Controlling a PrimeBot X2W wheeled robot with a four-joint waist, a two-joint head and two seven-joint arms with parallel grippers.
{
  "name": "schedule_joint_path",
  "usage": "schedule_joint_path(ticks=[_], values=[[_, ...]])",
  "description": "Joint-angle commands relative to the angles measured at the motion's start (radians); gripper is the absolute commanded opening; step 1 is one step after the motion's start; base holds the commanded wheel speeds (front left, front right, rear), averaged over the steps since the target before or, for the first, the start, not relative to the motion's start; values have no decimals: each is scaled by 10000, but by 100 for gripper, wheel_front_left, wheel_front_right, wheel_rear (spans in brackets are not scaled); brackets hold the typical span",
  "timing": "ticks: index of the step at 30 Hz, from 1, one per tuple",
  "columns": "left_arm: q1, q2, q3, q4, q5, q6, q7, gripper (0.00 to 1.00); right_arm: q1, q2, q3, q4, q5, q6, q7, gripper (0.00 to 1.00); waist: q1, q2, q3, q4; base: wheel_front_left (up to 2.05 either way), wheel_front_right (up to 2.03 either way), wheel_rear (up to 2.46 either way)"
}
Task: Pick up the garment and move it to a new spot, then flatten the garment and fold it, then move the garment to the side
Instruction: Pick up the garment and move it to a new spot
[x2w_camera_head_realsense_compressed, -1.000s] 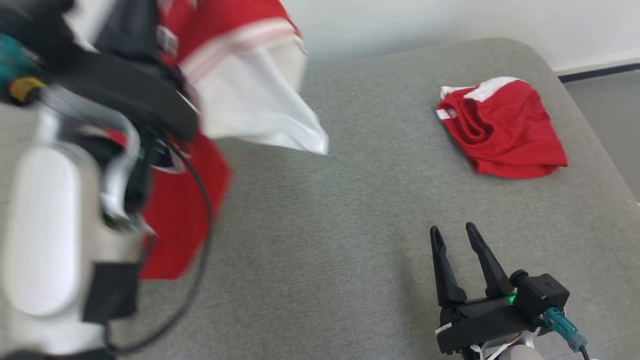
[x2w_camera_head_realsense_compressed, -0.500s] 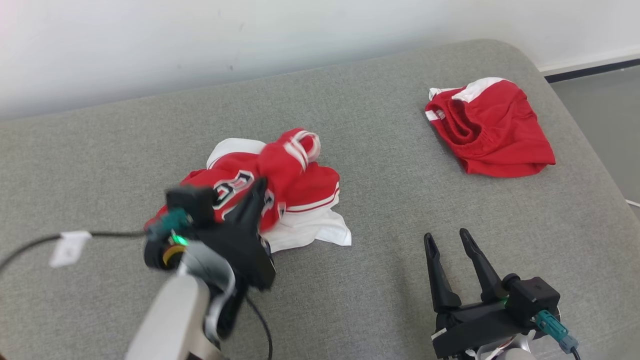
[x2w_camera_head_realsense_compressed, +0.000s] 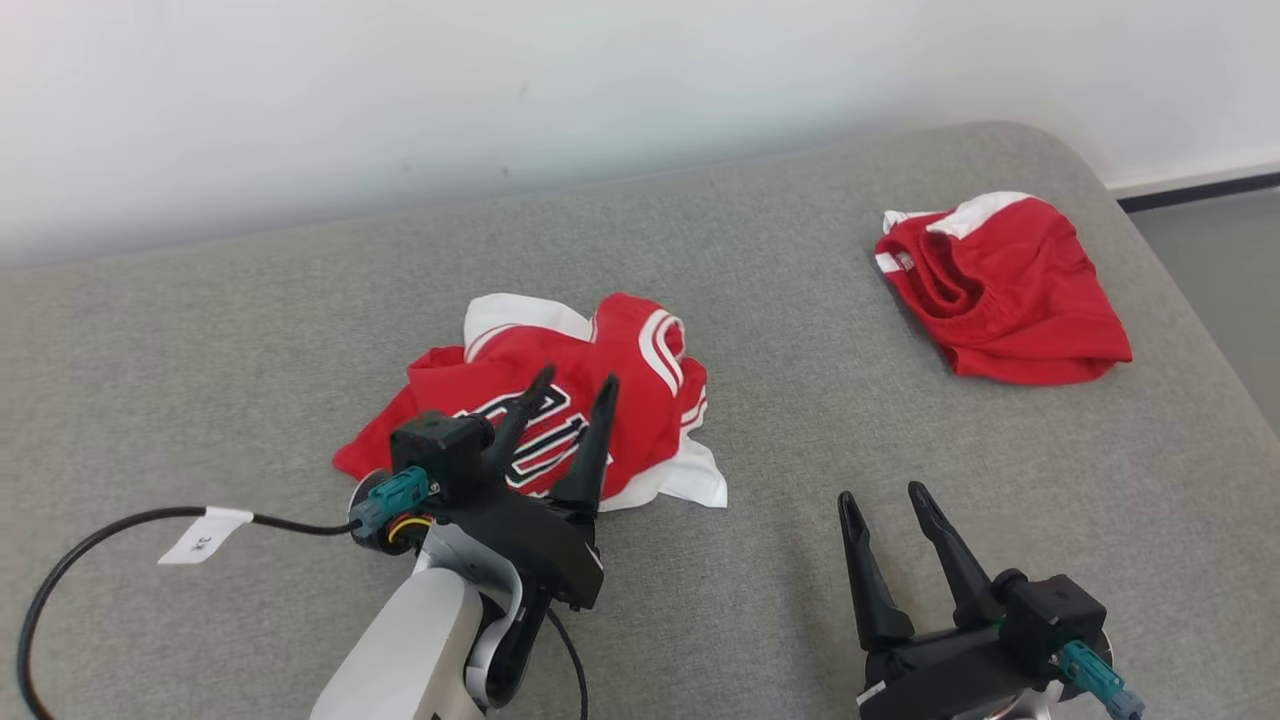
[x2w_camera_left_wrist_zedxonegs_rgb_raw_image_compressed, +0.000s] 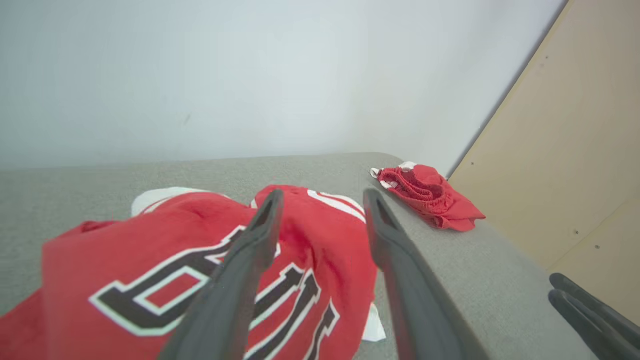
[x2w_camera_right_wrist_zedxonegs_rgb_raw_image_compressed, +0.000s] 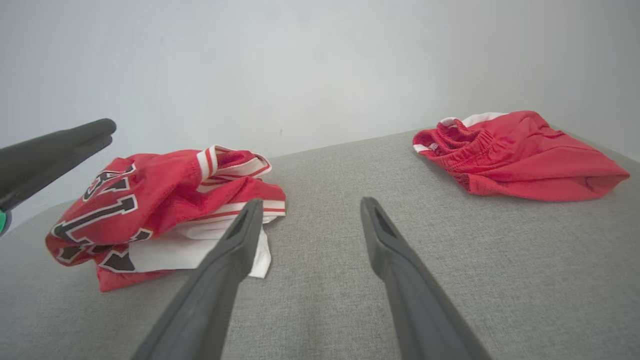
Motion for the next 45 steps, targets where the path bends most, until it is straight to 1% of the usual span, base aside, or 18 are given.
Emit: schedule_joint_path(ticks=[1, 3, 9, 10, 12, 15, 16, 17, 18, 22, 25, 29, 35, 38, 40, 42, 43, 45], values=[[-59, 1, 3, -94, 86, -8, -295, 100, 197, 1, 7, -42, -22, -24, -4, 100, 0, 0, -205, 199, 0, 0, 0], [-68, 66, 18, -146, 180, 76, -470, 100, 201, 0, -14, -65, -37, -24, -5, 100, 0, 0, -308, 287, 0, 0, 0], [322, 629, 86, -481, 611, 371, -815, 100, 393, -2, -198, -93, -126, -24, -4, 100, 0, 0, -558, 576, 0, 0, 0], [405, 739, 165, -621, 674, 430, -872, 100, 392, 0, -231, -106, -148, -24, -5, 100, 0, 0, -580, 612, 0, 0, 0], [814, 1223, 333, -986, 1028, 665, -1013, 100, 453, 3, -321, -117, -179, -24, -4, 100, 0, 0, -648, 692, 0, 0, 0], [1397, 1535, 611, -1499, 1179, 917, -1080, 100, 545, -2, -451, -203, -249, -24, -4, 100, 0, 0, -705, 769, 0, 0, 0], [1397, 1535, 611, -1499, 1179, 917, -1080, 100, 545, -2, -451, -203, -249, -24, -4, 100, 0, 0, -705, 769, 0, 0, 0], [1771, 1752, 860, -1833, 1286, 1066, -1098, 100, 599, 3, -538, -266, -305, -24, -4, 100, 0, 0, -720, 833, 0, 0, 0], [1771, 1752, 860, -1833, 1286, 1066, -1098, 100, 599, 3, -538, -266, -305, -24, -4, 100, 0, 0, -720, 833, 0, 0, 0], [2621, 1973, 1360, -2736, 1514, 1323, -1098, 100, 665, 1, -731, -379, -394, -24, -4, 100, 0, 0, -774, 959, 0, 0, 0], [3267, 2113, 1732, -3387, 1781, 1309, -1098, 100, 799, 1, -855, -414, -435, -24, -4, 100, 0, 0, -847, 1025, 0, 0, 0], [4195, 1992, 2354, -4216, 2011, 1160, -1095, 100, 862, -2, -994, -484, -499, -24, -4, 100, 0, 0, -960, 1080, 0, 0, 0], [5391, 1553, 3360, -4916, 2509, 909, -1097, 100, 987, 3, -1110, -568, -509, -24, -3, 100, 0, 0, -1049, 1138, 0, 0, 0], [5796, 1310, 3736, -4890, 2775, 739, -1096, 100, 1079, 4, -1187, -600, -549, -24, -3, 100, 0, 0, -1087, 1206, 0, 0, 0], [5942, 1233, 3902, -4781, 3022, 676, -1097, 100, 1152, 1, -1218, -606, -598, -24, -3, 100, 0, 0, -1106, 1243, 0, 0, 0], [6125, 1030, 4132, -4573, 3002, 625, -1096, 100, 1198, 0, -1252, -620, -624, -24, -3, 100, 0, 0, -1132, 1280, 0, 0, 0], [6194, 1063, 4149, -4489, 3211, 608, -1096, 100, 1207, 1, -1262, -613, -633, -24, -3, 100, 0, 0, -1146, 1289, 0, 0, 0], [6205, 859, 4307, -4334, 3253, 552, -1098, 100, 1191, 1, -1276, -609, -638, -24, -3, 100, 0, 0, -1176, 1301, 0, 0, 0]])
